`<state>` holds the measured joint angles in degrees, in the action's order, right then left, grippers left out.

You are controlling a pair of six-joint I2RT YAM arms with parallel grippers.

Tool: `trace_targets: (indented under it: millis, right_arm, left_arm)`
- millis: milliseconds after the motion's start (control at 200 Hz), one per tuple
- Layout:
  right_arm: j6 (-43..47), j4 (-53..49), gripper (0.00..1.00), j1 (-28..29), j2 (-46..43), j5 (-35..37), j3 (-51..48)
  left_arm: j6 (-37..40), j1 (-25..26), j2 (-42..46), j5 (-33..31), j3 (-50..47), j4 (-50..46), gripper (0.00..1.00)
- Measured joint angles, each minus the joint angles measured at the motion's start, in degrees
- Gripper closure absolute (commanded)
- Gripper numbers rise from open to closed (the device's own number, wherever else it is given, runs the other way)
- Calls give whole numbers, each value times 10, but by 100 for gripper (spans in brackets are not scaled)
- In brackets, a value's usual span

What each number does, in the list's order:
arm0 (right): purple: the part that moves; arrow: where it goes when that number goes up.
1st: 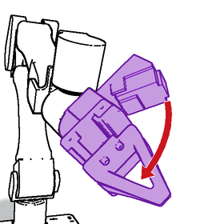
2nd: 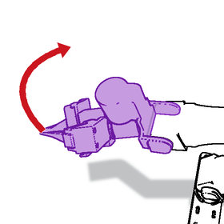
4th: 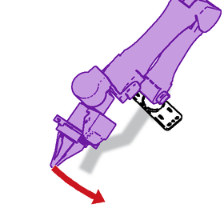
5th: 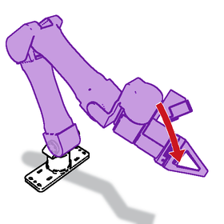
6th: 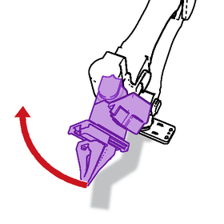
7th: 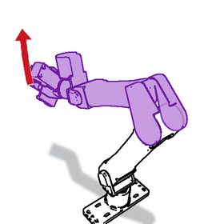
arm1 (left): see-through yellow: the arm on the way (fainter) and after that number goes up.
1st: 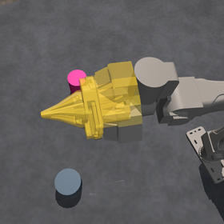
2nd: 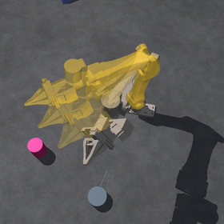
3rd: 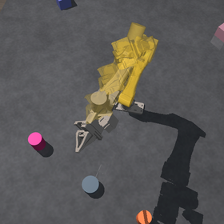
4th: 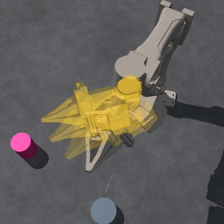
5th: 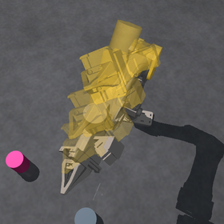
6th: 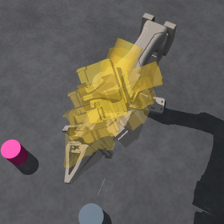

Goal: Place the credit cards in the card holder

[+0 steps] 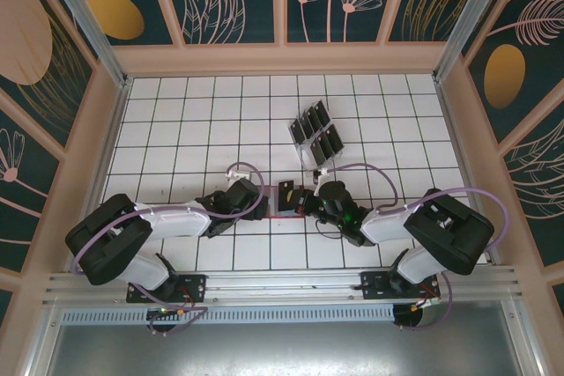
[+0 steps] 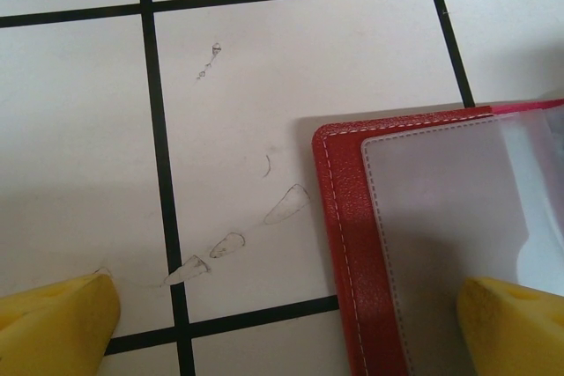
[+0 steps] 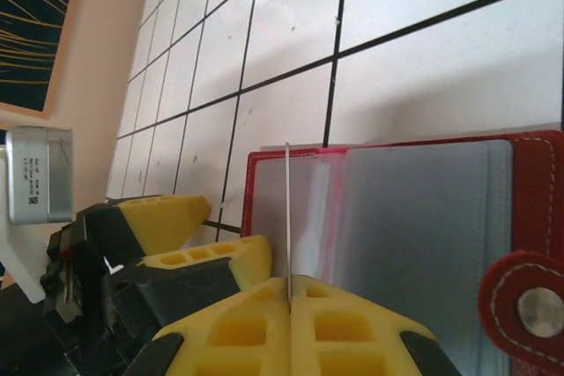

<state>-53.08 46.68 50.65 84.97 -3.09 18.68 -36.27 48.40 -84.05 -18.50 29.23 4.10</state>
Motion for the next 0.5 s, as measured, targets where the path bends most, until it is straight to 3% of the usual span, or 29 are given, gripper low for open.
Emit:
trace_targets:
  millis: [500]
  right_arm:
    - [-16,91,100,0,66,7,-2]
  left_arm:
    - [0,0,2,0,-3,4,1]
